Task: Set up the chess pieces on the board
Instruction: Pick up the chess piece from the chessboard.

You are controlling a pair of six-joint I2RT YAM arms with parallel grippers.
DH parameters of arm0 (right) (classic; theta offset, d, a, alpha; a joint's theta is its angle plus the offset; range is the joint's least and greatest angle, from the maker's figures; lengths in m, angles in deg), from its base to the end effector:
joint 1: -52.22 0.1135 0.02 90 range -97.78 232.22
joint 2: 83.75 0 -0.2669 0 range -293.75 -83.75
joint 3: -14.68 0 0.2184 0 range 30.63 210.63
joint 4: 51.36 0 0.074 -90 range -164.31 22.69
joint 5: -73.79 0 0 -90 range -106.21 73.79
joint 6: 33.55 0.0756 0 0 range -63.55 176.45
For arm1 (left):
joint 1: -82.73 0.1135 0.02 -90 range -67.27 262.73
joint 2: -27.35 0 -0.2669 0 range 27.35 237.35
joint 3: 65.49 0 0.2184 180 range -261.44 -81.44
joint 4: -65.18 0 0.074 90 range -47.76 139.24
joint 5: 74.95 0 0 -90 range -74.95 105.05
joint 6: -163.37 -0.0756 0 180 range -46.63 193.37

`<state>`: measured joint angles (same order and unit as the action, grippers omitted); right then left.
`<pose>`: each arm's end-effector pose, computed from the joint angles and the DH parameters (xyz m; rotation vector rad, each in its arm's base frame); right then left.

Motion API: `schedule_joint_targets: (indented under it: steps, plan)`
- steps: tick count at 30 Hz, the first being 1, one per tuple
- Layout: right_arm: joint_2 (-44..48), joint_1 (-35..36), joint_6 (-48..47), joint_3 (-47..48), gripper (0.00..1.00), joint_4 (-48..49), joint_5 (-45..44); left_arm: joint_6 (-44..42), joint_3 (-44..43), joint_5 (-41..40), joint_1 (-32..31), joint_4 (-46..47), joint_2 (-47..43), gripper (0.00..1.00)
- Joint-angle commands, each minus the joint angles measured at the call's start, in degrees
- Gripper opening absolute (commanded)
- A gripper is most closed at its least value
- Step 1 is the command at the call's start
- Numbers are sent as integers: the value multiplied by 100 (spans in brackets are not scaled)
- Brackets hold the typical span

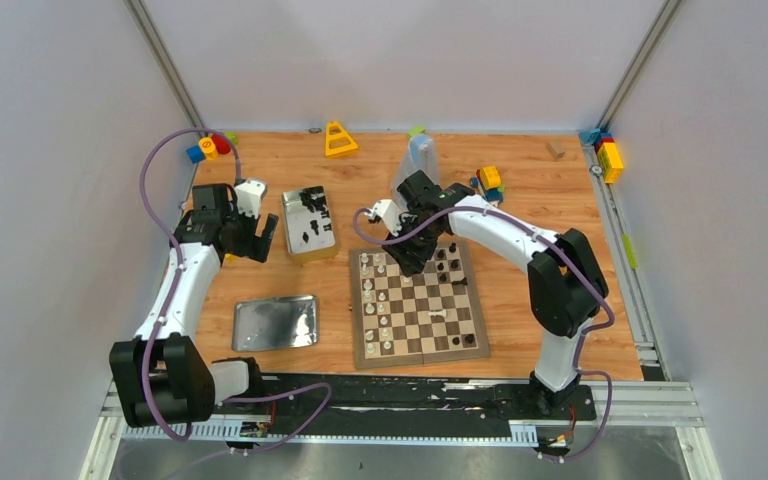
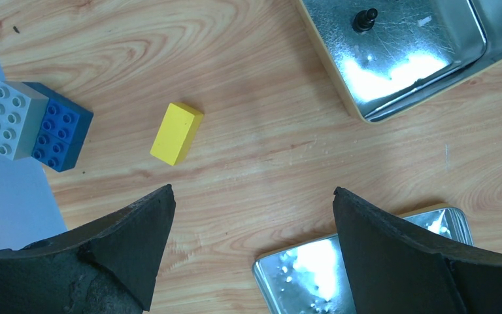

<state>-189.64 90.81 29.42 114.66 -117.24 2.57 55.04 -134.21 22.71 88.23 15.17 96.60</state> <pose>0.2629 0.2410 0.2094 -1.5885 2.3263 0.5087 0.2383 0.0128 0.2461 0.3310 2.4197 0.0209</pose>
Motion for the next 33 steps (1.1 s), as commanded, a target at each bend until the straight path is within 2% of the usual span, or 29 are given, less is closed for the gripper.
schedule_joint_targets:
  steps: [1,10,22,25,33]
  plan:
    - [-137,35,96,-37,51,228,257,-13,-84,95,66,42,22,98]
    - [-376,35,111,7,48,235,304,-21,-82,103,61,53,43,98]
    - [-572,94,101,81,34,213,385,-22,-84,113,62,58,53,98]
    - [-603,113,103,113,29,200,405,-22,-84,117,65,58,48,98]
    - [-488,262,123,326,9,27,580,-31,-75,96,62,65,52,98]
